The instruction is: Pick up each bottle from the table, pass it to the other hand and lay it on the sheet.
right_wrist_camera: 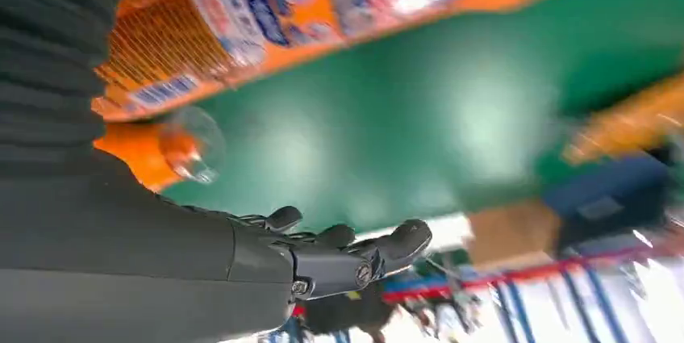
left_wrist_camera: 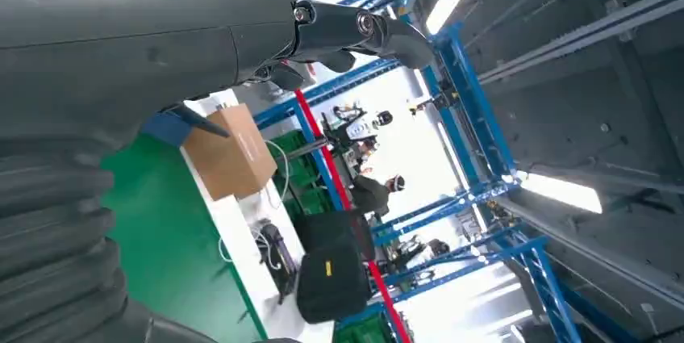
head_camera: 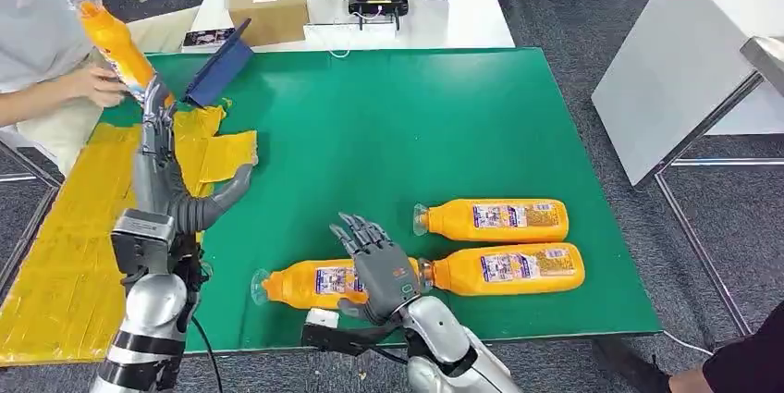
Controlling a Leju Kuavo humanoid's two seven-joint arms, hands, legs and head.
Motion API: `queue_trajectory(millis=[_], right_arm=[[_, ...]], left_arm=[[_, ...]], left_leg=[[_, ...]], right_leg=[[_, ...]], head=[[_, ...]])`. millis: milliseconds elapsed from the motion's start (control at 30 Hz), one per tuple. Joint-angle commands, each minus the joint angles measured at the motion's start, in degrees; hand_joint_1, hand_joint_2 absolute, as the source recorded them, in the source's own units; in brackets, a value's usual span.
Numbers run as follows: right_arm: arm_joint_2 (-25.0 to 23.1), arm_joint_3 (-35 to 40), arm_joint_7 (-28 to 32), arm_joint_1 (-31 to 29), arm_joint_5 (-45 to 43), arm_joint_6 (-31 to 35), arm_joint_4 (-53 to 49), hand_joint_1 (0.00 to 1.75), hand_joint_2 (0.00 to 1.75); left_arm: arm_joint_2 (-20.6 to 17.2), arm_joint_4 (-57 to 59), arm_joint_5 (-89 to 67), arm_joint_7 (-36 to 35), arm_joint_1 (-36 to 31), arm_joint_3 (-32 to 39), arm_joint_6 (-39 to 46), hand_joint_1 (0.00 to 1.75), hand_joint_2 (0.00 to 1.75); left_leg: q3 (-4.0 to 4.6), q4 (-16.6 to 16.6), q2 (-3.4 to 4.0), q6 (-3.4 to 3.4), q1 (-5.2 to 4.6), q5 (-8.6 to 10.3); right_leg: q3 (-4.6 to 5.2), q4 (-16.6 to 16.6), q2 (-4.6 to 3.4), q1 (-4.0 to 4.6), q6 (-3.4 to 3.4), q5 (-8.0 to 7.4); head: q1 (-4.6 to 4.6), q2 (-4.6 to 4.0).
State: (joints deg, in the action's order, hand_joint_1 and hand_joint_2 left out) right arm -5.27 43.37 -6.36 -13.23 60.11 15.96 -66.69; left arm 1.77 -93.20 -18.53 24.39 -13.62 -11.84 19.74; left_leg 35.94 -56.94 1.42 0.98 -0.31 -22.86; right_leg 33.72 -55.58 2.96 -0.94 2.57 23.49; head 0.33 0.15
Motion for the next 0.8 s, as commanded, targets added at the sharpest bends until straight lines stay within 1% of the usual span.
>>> queue_trajectory(millis=[33, 200, 267, 300, 333, 367, 433, 467, 500, 533, 567, 600, 633, 667, 700, 767, 800], right_arm=[[-2.2, -1.9, -1.8, -6.2, 0.6, -1.2, 17.4, 0.0, 1.75], [-3.4, -1.8, -2.7, -8.3, 0.5, -4.0, 23.6, 0.0, 1.75], [-3.7, -2.0, -3.2, -9.0, 0.5, -4.6, 25.8, 0.0, 1.75], [-3.9, -2.2, -3.7, -9.4, 0.3, -5.3, 27.2, 0.0, 1.75], [-4.1, -2.3, -3.7, -9.7, 0.3, -4.9, 28.0, 0.0, 1.75], [-4.2, -2.4, -3.6, -10.1, 0.3, -4.7, 29.3, 0.0, 1.75], [-4.3, -2.2, -4.3, -10.8, 0.7, -5.4, 30.9, 0.0, 1.75], [-4.6, -2.5, -4.4, -11.3, 0.5, -6.2, 32.3, 0.0, 1.75], [-4.6, -2.3, -4.6, -11.6, 0.9, -6.1, 33.0, 0.21, 1.75], [-4.6, -2.1, -4.8, -11.8, 1.3, -6.1, 33.5, 0.35, 1.75], [-4.8, -2.4, -4.7, -12.0, 1.2, -5.8, 34.1, 1.33, 1.75], [-4.8, -2.5, -4.6, -12.0, 1.1, -5.8, 34.1, 1.71, 1.75], [-4.8, -2.5, -4.6, -11.9, 1.1, -5.8, 34.1, 1.71, 1.75], [-4.9, -2.8, -4.2, -11.8, 0.9, -5.3, 33.8, 1.75, 1.75], [-4.9, -3.0, -4.1, -11.7, 0.7, -5.1, 33.6, 1.75, 1.75], [-4.9, -3.0, -4.1, -11.7, 0.7, -5.1, 33.6, 1.75, 1.75], [-4.9, -3.0, -4.1, -11.7, 0.7, -5.1, 33.6, 1.75, 1.75]], left_arm=[[-0.4, -0.5, -0.1, -0.1, -0.7, -3.2, -0.1, 0.0, 1.75], [-0.4, -0.1, 0.0, 0.0, -1.2, -4.3, 0.0, 0.0, 1.75], [-0.5, 0.3, 0.2, 0.0, -1.4, -4.5, 0.0, 0.0, 1.75], [-0.4, 0.7, 0.5, -0.1, -1.6, -4.7, -0.1, 0.0, 1.75], [-0.4, 0.8, 0.5, 0.0, -1.7, -4.8, 0.0, 0.0, 1.75], [-0.4, 1.2, 0.5, 0.0, -1.9, -4.9, 0.1, 0.0, 1.75], [-0.3, 1.6, 0.7, 0.0, -2.2, -5.0, 0.0, 0.0, 1.75], [-0.3, 1.9, 1.0, 0.0, -2.4, -5.2, -0.1, 0.0, 1.75], [-0.2, 2.2, 1.1, 0.0, -2.5, -5.4, -0.1, 0.0, 1.75], [-0.2, 2.3, 1.1, 0.0, -2.6, -5.4, 0.0, 0.0, 1.75], [-0.1, 2.6, -0.4, 0.3, -2.7, -5.5, 1.3, 0.0, 1.75], [-0.1, 2.7, -0.9, 0.3, -2.7, -5.7, 1.6, 0.0, 1.75], [0.1, 2.7, -0.9, 0.3, -2.6, -5.9, 1.6, 0.0, 1.75], [0.1, 2.7, -0.9, 0.4, -2.6, -6.1, 1.7, 0.0, 1.75], [0.1, 2.7, -0.9, 0.4, -2.5, -6.2, 1.7, 0.0, 1.75], [0.1, 2.7, -0.9, 0.4, -2.5, -6.2, 1.7, 0.0, 1.75], [0.1, 2.7, -0.9, 0.4, -2.5, -6.2, 1.7, 0.0, 1.75]], left_leg=[[-0.26, 0.0, -0.03, -0.08, 0.09, -0.1], [-0.17, 0.0, -0.08, -0.06, 0.07, -0.05], [-0.39, 0.0, -0.12, -0.11, 0.14, -0.15], [-0.19, 0.0, -0.09, -0.06, 0.07, -0.05], [-0.29, 0.0, -0.13, -0.09, 0.12, -0.1], [-0.2, 0.1, -0.13, -0.05, 0.06, -0.02], [-0.42, 0.0, -0.27, -0.12, 0.17, -0.11], [-0.27, 0.1, -0.15, -0.06, 0.07, -0.01], [-0.37, 0.0, -0.21, -0.09, 0.12, -0.05], [-0.36, 0.1, -0.14, -0.05, 0.07, 0.0], [-0.48, 0.1, -0.25, -0.09, 0.11, 0.0], [-0.49, 0.0, -0.19, -0.07, 0.1, 0.0], [-0.57, 0.0, -0.25, -0.09, 0.13, 0.0], [-0.65, 0.0, -0.23, -0.08, 0.11, -0.02], [-0.64, 0.0, -0.32, -0.12, 0.14, -0.02], [-0.72, 0.1, -0.15, -0.1, 0.07, -0.06], [-0.75, 0.1, -0.25, -0.12, 0.12, -0.04]], right_leg=[[-0.27, 0.1, -0.28, 0.05, -0.11, 0.06], [-0.2, 0.1, -0.17, 0.04, -0.08, 0.04], [-0.44, 0.1, -0.31, 0.08, -0.14, 0.12], [-0.21, 0.1, -0.15, 0.04, -0.07, 0.04], [-0.32, 0.1, -0.21, 0.08, -0.11, 0.09], [-0.21, 0.1, -0.09, 0.03, -0.07, 0.04], [-0.49, 0.1, -0.15, 0.1, -0.15, 0.13], [-0.27, 0.1, -0.08, 0.03, -0.08, 0.04], [-0.4, 0.1, -0.12, 0.06, -0.11, 0.07], [-0.32, 0.1, -0.04, 0.03, -0.07, 0.03], [-0.45, 0.1, -0.05, 0.06, -0.12, 0.05], [-0.41, 0.1, -0.01, 0.05, -0.11, 0.05], [-0.45, 0.1, -0.04, 0.08, -0.14, 0.05], [-0.27, 0.1, 0.0, 0.06, -0.14, 0.07], [-0.08, 0.1, 0.0, 0.08, -0.23, 0.09], [-0.04, 0.1, 0.01, 0.03, -0.33, 0.17], [-0.1, 0.2, -0.01, 0.06, -0.37, 0.16]], head=[[-0.02, 0.0], [-0.02, 0.0], [-0.02, 0.0], [0.0, 0.0], [0.0, 0.0], [-0.04, 0.0], [0.0, 0.0], [-0.02, 0.0], [0.0, 0.0], [-0.02, 0.0], [0.0, 0.0], [0.0, 0.0], [-0.02, 0.0], [-0.02, 0.0], [-0.02, 0.0], [0.0, 0.0], [-0.02, 0.0]])
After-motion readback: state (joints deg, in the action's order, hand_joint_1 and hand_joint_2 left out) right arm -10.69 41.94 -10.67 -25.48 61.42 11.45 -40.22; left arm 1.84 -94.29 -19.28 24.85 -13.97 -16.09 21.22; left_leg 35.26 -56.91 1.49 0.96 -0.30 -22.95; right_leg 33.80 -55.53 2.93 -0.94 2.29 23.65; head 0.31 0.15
